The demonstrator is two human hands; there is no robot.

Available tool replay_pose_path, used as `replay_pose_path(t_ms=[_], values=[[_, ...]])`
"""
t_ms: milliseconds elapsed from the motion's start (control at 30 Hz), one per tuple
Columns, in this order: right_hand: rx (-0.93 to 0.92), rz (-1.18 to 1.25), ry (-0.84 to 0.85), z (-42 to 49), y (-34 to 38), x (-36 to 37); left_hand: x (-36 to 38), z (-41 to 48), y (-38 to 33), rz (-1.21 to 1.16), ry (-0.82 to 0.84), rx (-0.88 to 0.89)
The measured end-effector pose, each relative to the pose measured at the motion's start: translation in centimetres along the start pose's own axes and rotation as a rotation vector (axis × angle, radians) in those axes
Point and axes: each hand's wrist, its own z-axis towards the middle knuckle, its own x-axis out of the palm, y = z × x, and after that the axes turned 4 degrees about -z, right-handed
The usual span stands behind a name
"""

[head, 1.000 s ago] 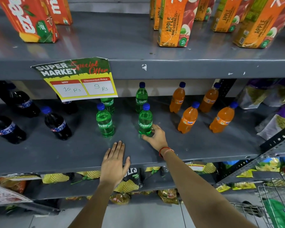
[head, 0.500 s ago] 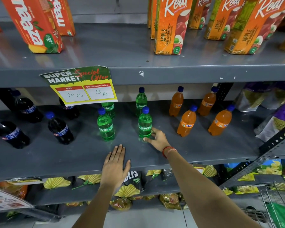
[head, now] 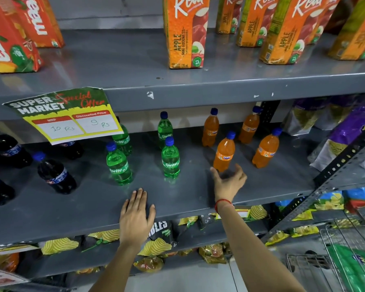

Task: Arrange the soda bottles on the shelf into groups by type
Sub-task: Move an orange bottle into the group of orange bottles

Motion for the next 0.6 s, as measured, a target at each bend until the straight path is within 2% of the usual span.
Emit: replay_pose_path(t_ms=[100, 600], values=[[0.007, -0.074, 0.087, 1.4, 0.2, 0.3, 0.2, 0.0, 0.2, 0.008, -0.004, 0.015], [-0.073, -0.150, 0.224, 2.7, 0.0, 0.6, 0.5, 0.0, 0.4, 0.022, -0.022, 0.039]])
